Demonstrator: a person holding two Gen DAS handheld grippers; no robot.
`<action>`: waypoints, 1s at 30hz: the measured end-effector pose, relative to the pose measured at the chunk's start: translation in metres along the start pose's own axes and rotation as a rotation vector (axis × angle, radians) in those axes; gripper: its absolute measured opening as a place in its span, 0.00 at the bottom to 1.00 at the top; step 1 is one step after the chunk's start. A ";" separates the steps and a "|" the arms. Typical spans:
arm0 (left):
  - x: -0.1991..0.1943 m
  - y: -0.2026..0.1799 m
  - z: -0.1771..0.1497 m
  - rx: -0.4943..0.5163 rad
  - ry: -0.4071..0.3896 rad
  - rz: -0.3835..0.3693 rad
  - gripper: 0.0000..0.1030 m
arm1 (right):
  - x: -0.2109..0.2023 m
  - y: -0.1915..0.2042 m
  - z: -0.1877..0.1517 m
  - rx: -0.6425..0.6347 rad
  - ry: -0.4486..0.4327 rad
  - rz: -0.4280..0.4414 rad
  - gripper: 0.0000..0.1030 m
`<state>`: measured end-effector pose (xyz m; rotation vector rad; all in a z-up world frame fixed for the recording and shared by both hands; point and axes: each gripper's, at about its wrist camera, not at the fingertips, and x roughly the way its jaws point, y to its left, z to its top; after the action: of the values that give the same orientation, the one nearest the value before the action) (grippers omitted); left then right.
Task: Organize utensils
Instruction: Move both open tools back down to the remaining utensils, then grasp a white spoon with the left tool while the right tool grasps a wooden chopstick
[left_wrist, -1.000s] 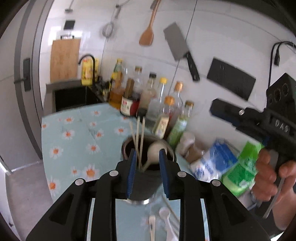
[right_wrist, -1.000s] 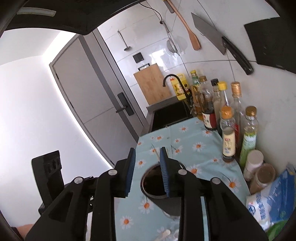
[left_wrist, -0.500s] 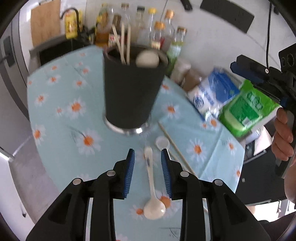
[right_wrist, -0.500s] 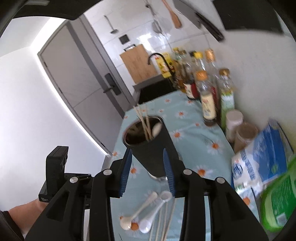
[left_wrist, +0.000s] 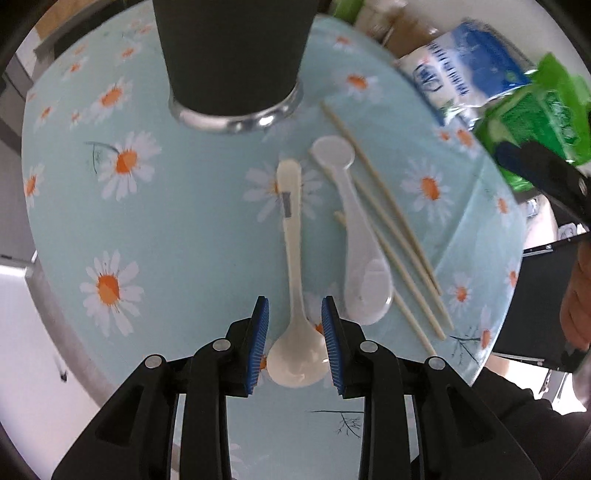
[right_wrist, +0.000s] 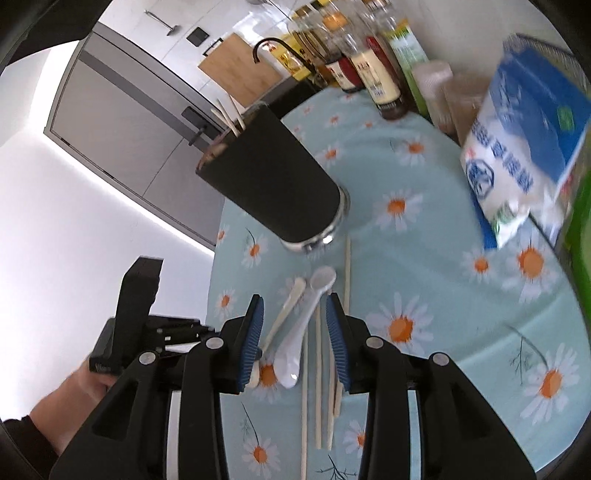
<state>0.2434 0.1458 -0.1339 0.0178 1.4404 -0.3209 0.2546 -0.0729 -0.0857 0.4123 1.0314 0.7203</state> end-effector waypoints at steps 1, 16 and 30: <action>0.003 0.000 0.002 -0.001 0.016 0.006 0.28 | 0.001 -0.001 -0.003 0.000 0.005 0.005 0.35; 0.014 -0.036 0.026 0.054 0.155 0.170 0.21 | -0.004 -0.027 -0.001 0.025 0.032 0.049 0.35; 0.004 -0.019 0.017 -0.024 0.090 0.142 0.06 | 0.026 -0.028 0.011 0.026 0.200 0.004 0.35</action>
<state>0.2558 0.1230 -0.1319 0.1155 1.5230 -0.1885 0.2825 -0.0744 -0.1143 0.3699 1.2299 0.7635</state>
